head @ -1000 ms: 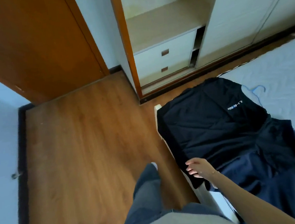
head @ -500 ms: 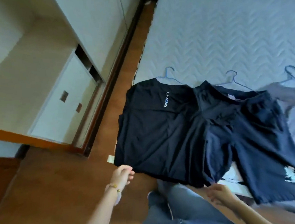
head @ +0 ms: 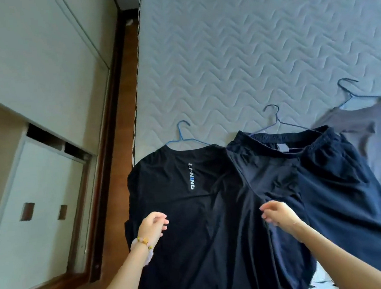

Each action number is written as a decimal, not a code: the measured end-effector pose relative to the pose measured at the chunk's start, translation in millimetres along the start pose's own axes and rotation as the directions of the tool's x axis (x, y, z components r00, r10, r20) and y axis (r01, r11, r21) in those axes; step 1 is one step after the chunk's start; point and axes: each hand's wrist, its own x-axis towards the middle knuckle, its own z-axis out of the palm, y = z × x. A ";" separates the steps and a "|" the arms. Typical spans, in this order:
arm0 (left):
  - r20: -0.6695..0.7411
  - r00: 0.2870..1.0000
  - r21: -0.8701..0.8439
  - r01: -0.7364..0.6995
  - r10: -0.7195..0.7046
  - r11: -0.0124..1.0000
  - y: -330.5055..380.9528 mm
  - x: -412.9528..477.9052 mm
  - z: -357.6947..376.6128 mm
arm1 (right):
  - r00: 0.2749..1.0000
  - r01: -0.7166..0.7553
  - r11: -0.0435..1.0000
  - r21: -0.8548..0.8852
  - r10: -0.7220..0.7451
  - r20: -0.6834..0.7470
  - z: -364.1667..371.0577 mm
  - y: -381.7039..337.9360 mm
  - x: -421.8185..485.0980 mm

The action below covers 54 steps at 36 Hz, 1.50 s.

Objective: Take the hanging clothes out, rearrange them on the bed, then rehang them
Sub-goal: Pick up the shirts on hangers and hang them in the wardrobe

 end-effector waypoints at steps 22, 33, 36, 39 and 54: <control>-0.124 0.886 0.807 -0.172 0.446 0.565 71.0 240.6 1.0 | 0.890 0.172 0.925 -0.339 -0.293 -0.350 -15.5 -58.5 134.3; -0.018 0.953 0.753 -0.186 0.303 0.631 85.9 247.6 -9.2 | 0.928 0.067 0.996 -0.050 -0.081 -0.364 1.0 -7.7 77.9; 0.021 0.942 0.660 -0.266 0.336 0.703 87.8 220.9 -14.2 | 0.940 0.029 0.999 -0.020 -0.034 -0.340 4.6 1.5 55.1; -0.001 0.913 0.528 -0.346 0.408 0.776 94.7 171.5 -23.1 | 0.944 0.017 1.000 0.003 -0.014 -0.331 8.3 6.8 28.8; -0.169 0.678 0.254 -0.671 0.715 0.696 84.1 -111.6 -68.6 | 0.946 0.066 0.949 0.307 0.039 -0.322 30.6 44.7 -136.2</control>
